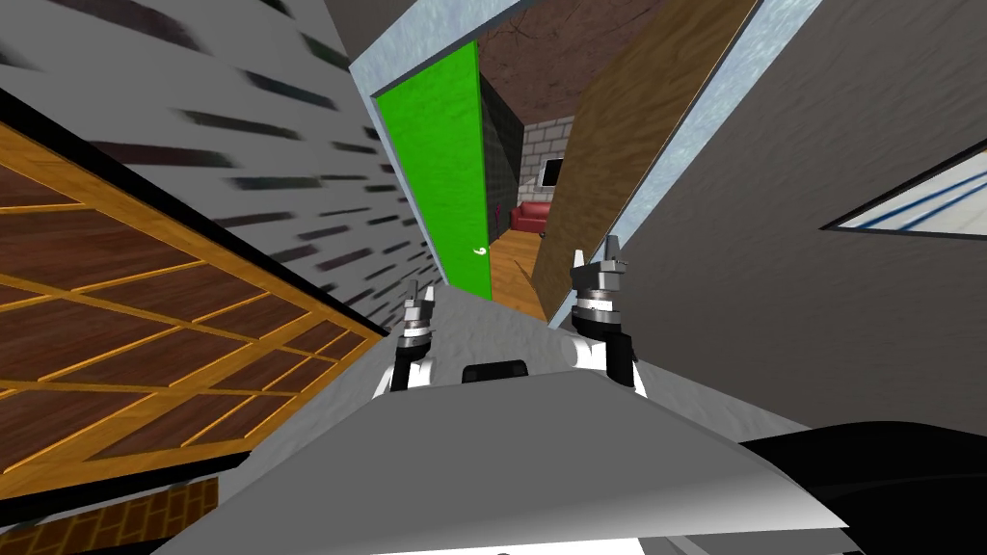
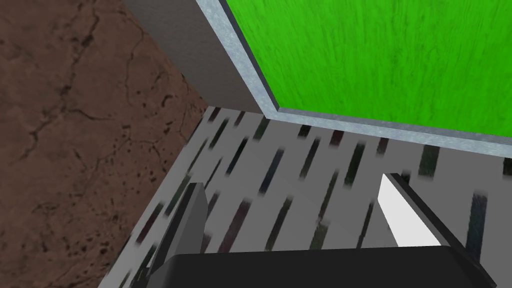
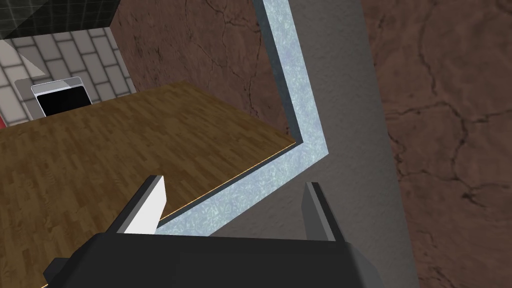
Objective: Push the door open
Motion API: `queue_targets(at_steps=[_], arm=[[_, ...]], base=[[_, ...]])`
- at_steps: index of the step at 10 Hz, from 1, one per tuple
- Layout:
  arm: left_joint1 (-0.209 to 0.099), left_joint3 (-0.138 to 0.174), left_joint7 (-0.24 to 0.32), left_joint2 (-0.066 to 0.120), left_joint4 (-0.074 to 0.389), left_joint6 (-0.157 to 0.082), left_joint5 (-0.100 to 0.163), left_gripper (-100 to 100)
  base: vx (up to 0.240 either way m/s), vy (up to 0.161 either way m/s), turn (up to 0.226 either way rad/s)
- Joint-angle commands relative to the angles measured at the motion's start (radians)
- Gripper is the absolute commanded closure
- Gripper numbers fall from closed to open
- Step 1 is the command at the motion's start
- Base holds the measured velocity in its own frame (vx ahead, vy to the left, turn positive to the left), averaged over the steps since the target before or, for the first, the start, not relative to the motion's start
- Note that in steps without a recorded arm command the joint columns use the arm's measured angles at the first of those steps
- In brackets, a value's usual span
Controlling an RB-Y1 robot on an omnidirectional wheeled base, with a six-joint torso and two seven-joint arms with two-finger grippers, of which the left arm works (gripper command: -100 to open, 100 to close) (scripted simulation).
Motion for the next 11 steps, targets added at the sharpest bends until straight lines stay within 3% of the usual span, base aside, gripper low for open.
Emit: queue_targets(at_steps=[1,11], arm=[[-0.014,-0.001,-0.001,0.004,0.035,-0.008,-0.001,-100],[-0.114,-0.009,-0.001,0.026,0.264,-0.04,-0.011,-100]], base=[[0.087,0.033,-0.036],[0.103,0.037,-0.051]])
